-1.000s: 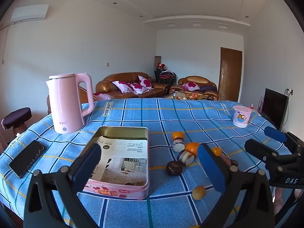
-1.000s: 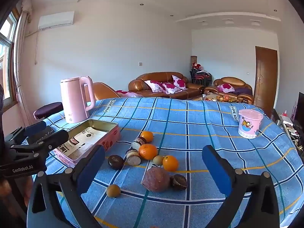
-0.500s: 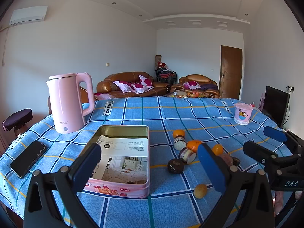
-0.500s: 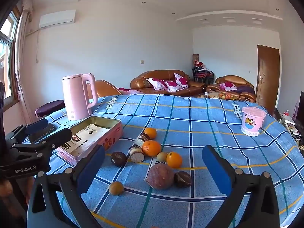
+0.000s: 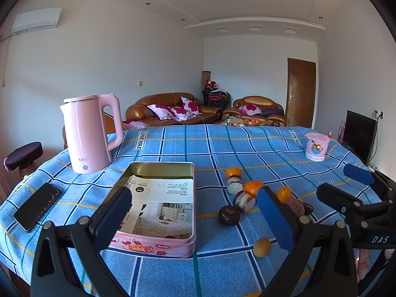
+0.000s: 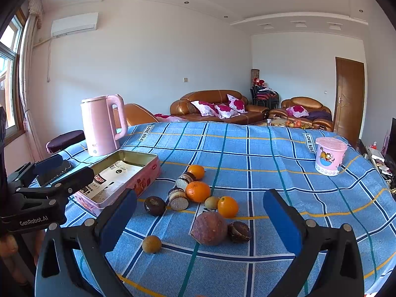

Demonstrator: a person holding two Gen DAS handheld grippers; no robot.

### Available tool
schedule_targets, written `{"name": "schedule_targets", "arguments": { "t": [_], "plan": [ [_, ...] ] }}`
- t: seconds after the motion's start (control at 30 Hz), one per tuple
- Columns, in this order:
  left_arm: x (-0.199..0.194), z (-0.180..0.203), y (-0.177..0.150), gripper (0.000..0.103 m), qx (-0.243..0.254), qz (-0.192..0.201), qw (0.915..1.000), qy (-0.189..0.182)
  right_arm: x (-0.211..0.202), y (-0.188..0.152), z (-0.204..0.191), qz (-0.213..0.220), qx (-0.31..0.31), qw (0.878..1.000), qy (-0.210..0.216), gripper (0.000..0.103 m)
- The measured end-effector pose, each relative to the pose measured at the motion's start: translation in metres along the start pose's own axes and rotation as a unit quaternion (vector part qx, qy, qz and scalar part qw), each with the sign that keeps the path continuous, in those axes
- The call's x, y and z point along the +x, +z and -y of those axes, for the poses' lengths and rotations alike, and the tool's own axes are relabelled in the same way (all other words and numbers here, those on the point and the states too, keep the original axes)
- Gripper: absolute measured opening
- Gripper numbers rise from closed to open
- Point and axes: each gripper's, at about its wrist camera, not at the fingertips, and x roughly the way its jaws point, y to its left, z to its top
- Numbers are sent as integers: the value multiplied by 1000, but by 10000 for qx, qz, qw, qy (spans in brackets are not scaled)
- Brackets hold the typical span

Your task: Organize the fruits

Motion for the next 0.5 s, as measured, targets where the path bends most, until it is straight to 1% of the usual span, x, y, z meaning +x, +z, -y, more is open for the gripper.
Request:
{"name": "schedule_targets", "arguments": {
  "t": [0.5],
  "plan": [
    [0, -1, -1, 103, 11, -14, 10000, 0, 0, -1, -2, -17, -3, 10000, 6, 102]
  ]
}}
